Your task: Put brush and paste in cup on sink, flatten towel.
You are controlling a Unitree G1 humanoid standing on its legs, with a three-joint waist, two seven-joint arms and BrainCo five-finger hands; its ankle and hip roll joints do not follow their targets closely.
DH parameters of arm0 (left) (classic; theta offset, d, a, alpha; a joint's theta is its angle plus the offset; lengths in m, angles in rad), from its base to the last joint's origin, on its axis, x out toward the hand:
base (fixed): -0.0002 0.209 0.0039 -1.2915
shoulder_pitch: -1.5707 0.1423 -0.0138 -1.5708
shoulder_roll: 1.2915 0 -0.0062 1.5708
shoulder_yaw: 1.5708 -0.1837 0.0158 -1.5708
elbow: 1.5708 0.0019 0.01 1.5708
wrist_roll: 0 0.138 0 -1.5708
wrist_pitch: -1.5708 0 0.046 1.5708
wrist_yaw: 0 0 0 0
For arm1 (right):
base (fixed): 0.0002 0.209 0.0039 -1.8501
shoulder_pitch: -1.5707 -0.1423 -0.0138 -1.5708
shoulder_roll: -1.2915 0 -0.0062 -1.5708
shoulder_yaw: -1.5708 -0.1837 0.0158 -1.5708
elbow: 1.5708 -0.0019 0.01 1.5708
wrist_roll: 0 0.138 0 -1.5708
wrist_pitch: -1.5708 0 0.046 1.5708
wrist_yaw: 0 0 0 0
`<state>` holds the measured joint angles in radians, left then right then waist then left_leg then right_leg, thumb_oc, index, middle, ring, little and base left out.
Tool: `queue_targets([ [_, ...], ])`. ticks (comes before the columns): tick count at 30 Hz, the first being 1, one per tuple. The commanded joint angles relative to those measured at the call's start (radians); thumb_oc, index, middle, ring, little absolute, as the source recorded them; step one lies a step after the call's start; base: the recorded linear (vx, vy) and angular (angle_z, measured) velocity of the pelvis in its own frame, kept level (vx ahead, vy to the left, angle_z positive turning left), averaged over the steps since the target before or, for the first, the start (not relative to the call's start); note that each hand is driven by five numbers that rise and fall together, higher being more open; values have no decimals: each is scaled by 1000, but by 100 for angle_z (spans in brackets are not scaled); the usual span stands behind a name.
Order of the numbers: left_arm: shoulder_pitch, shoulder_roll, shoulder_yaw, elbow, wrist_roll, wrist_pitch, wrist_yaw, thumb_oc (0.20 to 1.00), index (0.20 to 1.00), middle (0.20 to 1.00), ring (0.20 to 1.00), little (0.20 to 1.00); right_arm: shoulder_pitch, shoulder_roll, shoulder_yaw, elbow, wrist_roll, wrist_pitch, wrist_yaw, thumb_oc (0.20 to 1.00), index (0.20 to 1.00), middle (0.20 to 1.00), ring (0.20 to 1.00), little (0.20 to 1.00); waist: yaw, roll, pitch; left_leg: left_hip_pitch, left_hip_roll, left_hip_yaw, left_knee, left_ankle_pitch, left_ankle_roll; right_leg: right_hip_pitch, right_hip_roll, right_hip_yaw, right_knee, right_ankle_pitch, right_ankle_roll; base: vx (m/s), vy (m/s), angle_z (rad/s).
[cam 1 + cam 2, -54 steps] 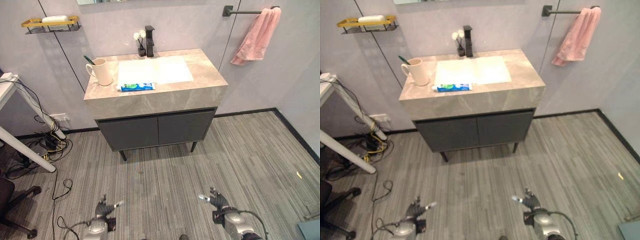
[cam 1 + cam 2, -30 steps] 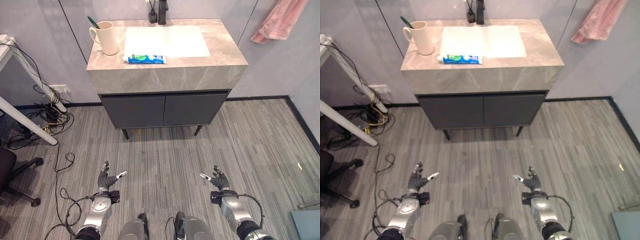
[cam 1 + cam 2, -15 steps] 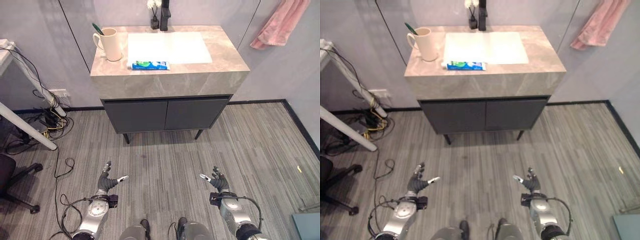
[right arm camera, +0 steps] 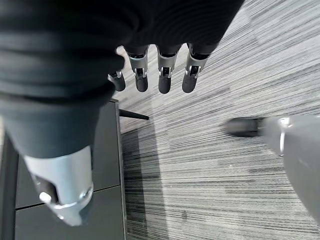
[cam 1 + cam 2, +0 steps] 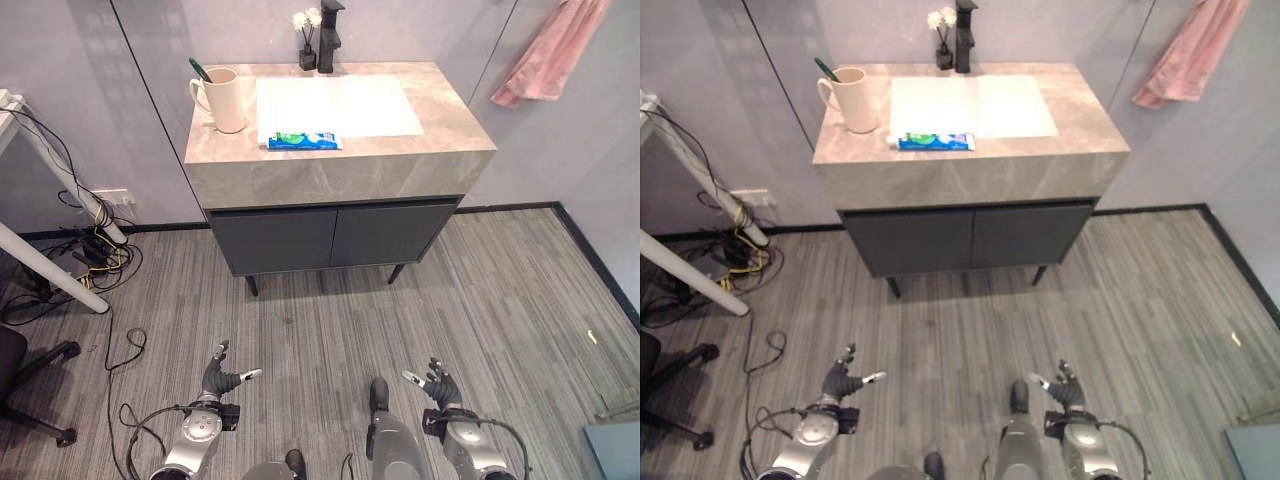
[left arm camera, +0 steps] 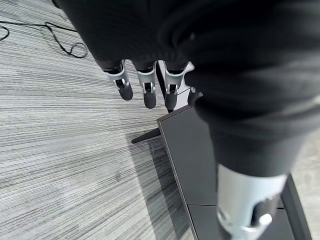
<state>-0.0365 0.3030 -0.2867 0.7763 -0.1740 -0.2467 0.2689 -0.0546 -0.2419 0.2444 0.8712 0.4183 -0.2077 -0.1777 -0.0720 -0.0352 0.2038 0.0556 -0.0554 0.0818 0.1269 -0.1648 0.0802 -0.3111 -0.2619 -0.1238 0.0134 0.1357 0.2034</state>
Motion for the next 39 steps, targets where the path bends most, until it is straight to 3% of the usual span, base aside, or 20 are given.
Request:
queue_targets([
  [1, -42, 28, 5, -68, 33, -41, 23, 1000, 1000, 1000, 1000, 1000, -78, -7, -30, -17, 17, -41, -13, 1000, 1000, 1000, 1000, 1000, -13, -41, 12, 89, -4, 23, -14, -75, -65, 31, -30, 51, -17, 195, 54, 195, -79, 32],
  [5, -50, 9, 0, -35, 16, -42, 30, 1000, 1000, 1000, 1000, 1000, -73, -29, -15, -34, 5, -39, -12, 1000, 1000, 1000, 1000, 1000, -26, -24, -16, 131, 30, -33, -64, -56, -85, 25, 12, 63, 26, 167, 43, 327, -145, 39],
  [6, -40, 11, -2, -41, 15, -41, 24, 1000, 1000, 1000, 1000, 1000, -58, -42, -8, -57, -14, -38, -5, 1000, 1000, 1000, 1000, 1000, -32, -10, -24, 159, 60, -51, -84, -37, -102, 14, 35, 47, 59, 115, 22, 355, -158, 14],
  [7, -39, 11, -2, -41, 15, -41, 24, 1000, 1000, 1000, 1000, 1000, -58, -43, -8, -58, -14, -38, -6, 1000, 1000, 1000, 1000, 1000, -33, -8, -24, 160, 62, -52, -85, -37, -102, 14, 36, 45, 60, 113, 22, 420, -208, 5],
  [8, -30, 13, -1, -44, 19, -38, 20, 1000, 1000, 1000, 1000, 1000, -40, -50, -2, -77, -30, -36, 1, 1000, 1000, 1000, 1000, 1000, -39, 6, -29, 172, 92, -62, -92, -15, -120, 4, 59, 20, 88, 67, 4, 271, -166, 8],
  [12, -24, 18, 4, -45, 10, -38, 18, 1000, 1000, 1000, 1000, 1000, -33, -65, 9, -94, -44, -40, 1, 1000, 1000, 1000, 1000, 1000, -48, 23, -38, 154, 135, -70, -53, 43, -152, -11, 102, -3, 135, 6, -22, 244, -176, 7],
  [14, -21, 25, 10, -39, 13, -35, 17, 1000, 1000, 1000, 1000, 1000, -17, -73, 17, -114, -50, -45, 6, 1000, 1000, 1000, 1000, 1000, -50, 29, -43, 137, 163, -63, 31, 131, -185, 20, 138, -13, 138, -24, -50, 290, -224, 11],
  [15, -21, 31, 7, -33, 22, -35, 15, 1000, 1000, 1000, 1000, 1000, -8, -78, 25, -116, -48, -49, 10, 1000, 1000, 1000, 1000, 1000, -41, 16, -36, 72, 181, -55, 183, 243, -205, 66, 157, -22, 125, -45, -84, 315, -316, 8],
  [17, -35, 40, 4, -33, 33, -33, 15, 1000, 1000, 1000, 1000, 1000, -7, -90, 29, -119, -47, -55, 10, 1000, 1000, 1000, 1000, 1000, -26, -12, -11, -34, 184, -48, 368, 306, -205, 117, 159, -22, 99, -56, -117, 193, -257, -2],
  [20, -45, 43, 0, -33, 44, -28, 20, 1000, 1000, 1000, 1000, 1000, -13, -96, 33, -100, -57, -51, 2, 1000, 1000, 1000, 1000, 1000, -17, -28, 3, -95, 200, -7, 447, 278, -190, 151, 156, -25, 79, -74, -128, 165, -141, -19],
  [25, -59, 40, -5, -32, 61, -37, 29, 1000, 1000, 1000, 1000, 1000, -3, -109, 16, -99, -68, -49, -5, 1000, 1000, 1000, 1000, 1000, -1, -25, -6, -205, 175, 119, 158, 154, -159, 241, 132, -31, -3, -86, -86, 247, 55, 16],
  [26, -58, 41, -5, -32, 68, -40, 34, 1000, 1000, 1000, 1000, 1000, -2, -112, 18, -96, -78, -48, -6, 1000, 1000, 1000, 1000, 1000, 6, -13, -11, -221, 166, 119, 42, 174, -161, 257, 138, -32, -15, -93, -79, 305, 166, 7],
  [27, -52, 43, -6, -43, 77, -39, 38, 1000, 1000, 1000, 1000, 1000, -2, -112, 20, -95, -87, -47, -7, 1000, 1000, 1000, 1000, 1000, 20, -2, -17, -237, 149, 88, -58, 234, -166, 273, 149, -27, -26, -95, -76, 342, 180, 5],
  [29, -41, 57, -20, -71, 106, -42, 41, 1000, 1000, 1000, 1000, 1000, -13, -109, 22, -90, -99, -50, -11, 1000, 1000, 1000, 1000, 1000, 49, 13, -23, -272, 135, -6, -147, 313, -175, 311, 157, -7, -29, -116, -70, 357, 176, -14],
  [30, -20, 68, -22, -113, 122, -40, 22, 1000, 1000, 1000, 1000, 1000, -15, -108, 18, -96, -103, -47, -1, 1000, 1000, 1000, 1000, 1000, 48, 15, -27, -249, 128, -18, -117, 275, -163, 317, 151, 7, -5, -141, -67, 279, 161, -46],
  [34, 5, 121, -38, -144, 177, -41, -15, 1000, 1000, 1000, 1000, 1000, -41, -100, 12, -100, -123, -45, 11, 1000, 1000, 1000, 1000, 1000, 53, 6, -20, -220, 97, -3, -70, 220, -116, 273, 127, 44, 162, -145, -47, 203, 208, -62],
  [35, 17, 133, -33, -160, 182, -39, -24, 1000, 1000, 1000, 1000, 1000, -42, -98, 9, -101, -122, -43, 17, 1000, 1000, 1000, 1000, 1000, 54, 6, -16, -210, 93, 5, -68, 208, -104, 253, 123, 55, 210, -136, -41, 235, 312, -34],
  [36, 37, 149, -24, -158, 186, -33, -34, 1000, 1000, 1000, 1000, 1000, -49, -93, 12, -105, -133, -41, 22, 1000, 1000, 1000, 1000, 1000, 53, 8, -9, -184, 80, 23, -66, 181, -74, 204, 103, 55, 332, -85, -22, 224, 311, -29],
  [39, 45, 160, -21, -155, 197, -32, -38, 1000, 1000, 1000, 1000, 1000, -59, -90, 21, -114, -142, -38, 27, 1000, 1000, 1000, 1000, 1000, 51, 17, 8, -150, 77, 33, -78, 174, -54, 154, 101, 51, 458, -36, -15, 130, 182, -31],
])
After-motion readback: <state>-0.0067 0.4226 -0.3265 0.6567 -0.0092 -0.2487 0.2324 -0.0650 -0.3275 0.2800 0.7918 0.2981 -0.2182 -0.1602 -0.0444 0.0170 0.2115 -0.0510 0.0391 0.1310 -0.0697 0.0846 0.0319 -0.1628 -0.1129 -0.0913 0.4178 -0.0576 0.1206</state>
